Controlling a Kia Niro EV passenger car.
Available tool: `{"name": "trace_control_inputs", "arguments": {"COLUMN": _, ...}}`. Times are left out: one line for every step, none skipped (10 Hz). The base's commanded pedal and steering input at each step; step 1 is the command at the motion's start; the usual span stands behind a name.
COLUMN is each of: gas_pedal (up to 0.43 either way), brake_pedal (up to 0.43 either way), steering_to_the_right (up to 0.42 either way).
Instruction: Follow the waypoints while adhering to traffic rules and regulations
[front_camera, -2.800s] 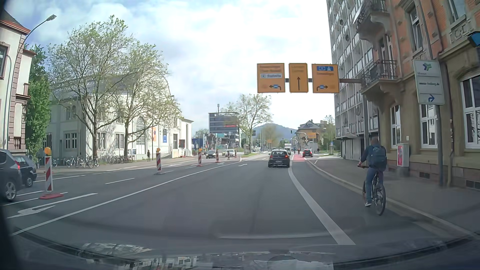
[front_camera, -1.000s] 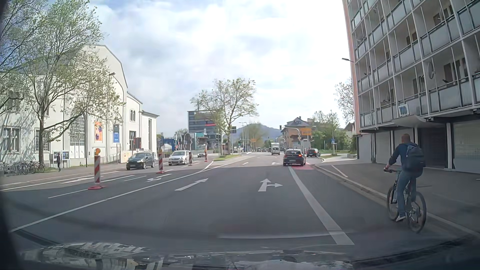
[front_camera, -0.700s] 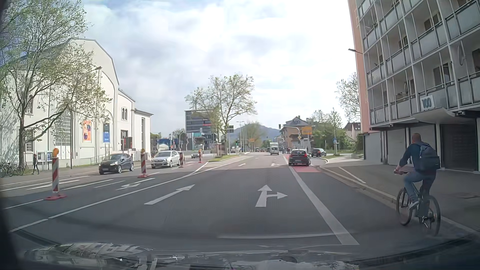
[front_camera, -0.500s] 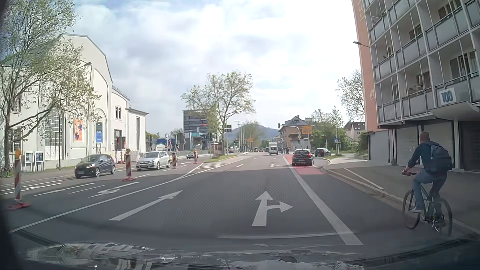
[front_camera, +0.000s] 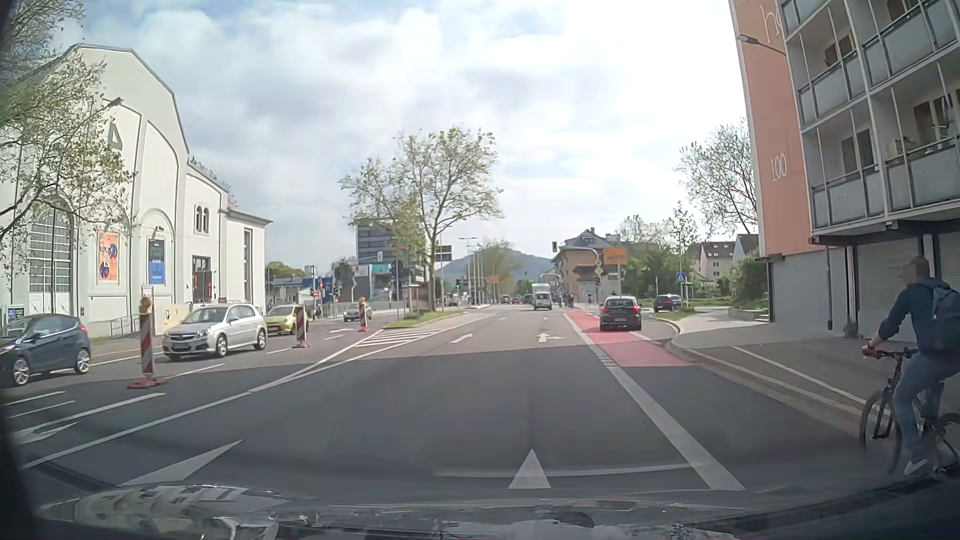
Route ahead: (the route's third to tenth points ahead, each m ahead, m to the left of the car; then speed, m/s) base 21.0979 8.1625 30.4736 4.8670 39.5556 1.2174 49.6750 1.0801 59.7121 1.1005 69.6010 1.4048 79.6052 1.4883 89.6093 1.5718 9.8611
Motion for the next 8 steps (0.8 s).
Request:
{"name": "trace_control_inputs", "arguments": {"gas_pedal": 0.150, "brake_pedal": 0.000, "steering_to_the_right": 0.016}}
{"name": "trace_control_inputs", "arguments": {"gas_pedal": 0.138, "brake_pedal": 0.000, "steering_to_the_right": 0.016}}
{"name": "trace_control_inputs", "arguments": {"gas_pedal": 0.138, "brake_pedal": 0.000, "steering_to_the_right": 0.016}}
{"name": "trace_control_inputs", "arguments": {"gas_pedal": 0.138, "brake_pedal": 0.000, "steering_to_the_right": 0.016}}
{"name": "trace_control_inputs", "arguments": {"gas_pedal": 0.138, "brake_pedal": 0.000, "steering_to_the_right": 0.016}}
{"name": "trace_control_inputs", "arguments": {"gas_pedal": 0.138, "brake_pedal": 0.000, "steering_to_the_right": 0.016}}
{"name": "trace_control_inputs", "arguments": {"gas_pedal": 0.138, "brake_pedal": 0.000, "steering_to_the_right": 0.014}}
{"name": "trace_control_inputs", "arguments": {"gas_pedal": 0.138, "brake_pedal": 0.000, "steering_to_the_right": 0.011}}
